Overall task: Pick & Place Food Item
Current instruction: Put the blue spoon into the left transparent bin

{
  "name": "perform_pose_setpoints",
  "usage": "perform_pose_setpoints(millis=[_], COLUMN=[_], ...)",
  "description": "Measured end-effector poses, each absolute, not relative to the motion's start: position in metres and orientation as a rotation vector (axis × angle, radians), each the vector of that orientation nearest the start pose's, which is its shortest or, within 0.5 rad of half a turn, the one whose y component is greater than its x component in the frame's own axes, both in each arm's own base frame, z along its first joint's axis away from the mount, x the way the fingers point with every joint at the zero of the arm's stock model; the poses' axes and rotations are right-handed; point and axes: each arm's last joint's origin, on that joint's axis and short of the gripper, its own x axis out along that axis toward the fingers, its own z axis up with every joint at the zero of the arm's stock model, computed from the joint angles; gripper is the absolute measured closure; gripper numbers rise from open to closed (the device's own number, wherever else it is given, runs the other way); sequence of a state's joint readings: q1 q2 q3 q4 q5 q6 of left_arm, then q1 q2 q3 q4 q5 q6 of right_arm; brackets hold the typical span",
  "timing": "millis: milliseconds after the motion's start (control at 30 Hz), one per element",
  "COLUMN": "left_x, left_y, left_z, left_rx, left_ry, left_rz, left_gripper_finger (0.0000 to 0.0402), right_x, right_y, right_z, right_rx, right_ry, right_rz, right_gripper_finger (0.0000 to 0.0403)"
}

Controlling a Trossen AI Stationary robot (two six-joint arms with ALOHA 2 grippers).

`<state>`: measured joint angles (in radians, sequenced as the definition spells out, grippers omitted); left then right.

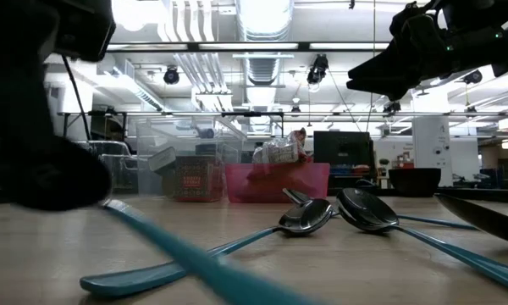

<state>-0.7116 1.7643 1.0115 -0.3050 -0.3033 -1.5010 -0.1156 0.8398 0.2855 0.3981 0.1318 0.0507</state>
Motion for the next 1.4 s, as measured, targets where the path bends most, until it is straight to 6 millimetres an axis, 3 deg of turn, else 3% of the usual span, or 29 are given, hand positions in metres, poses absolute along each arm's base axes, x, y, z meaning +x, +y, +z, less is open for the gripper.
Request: perform_pose_setpoints(millis=[233, 633, 1067, 1400], left_x=[0.261, 0.261, 0.257, 0.233], left_y=[-0.208, -0.202, -0.189, -0.153], left_z=[0.171, 0.180, 0.191, 0.234], left_rx=[-0.746, -0.617, -0.420, -0.308], left_ry=[0.817, 0.633, 0.314, 0.257], left_rz=[0.370, 0.439, 0.652, 0.755], left_gripper_finger=[0.0400, 0.0400, 0.0399, 0.0399], right_x=[0.177, 0.177, 0.177, 0.177], right_y=[-0.024, -0.024, -0.024, -0.024], right_z=[0.207, 0.207, 0.207, 0.207], right_rx=[0.048, 0.048, 0.049, 0.048], right_ry=[0.151, 0.151, 0.151, 0.151], right_rz=[-0.251, -0.251, -0.251, -0.251], right_gripper_finger=[0.0168, 0.0168, 0.0168, 0.0168])
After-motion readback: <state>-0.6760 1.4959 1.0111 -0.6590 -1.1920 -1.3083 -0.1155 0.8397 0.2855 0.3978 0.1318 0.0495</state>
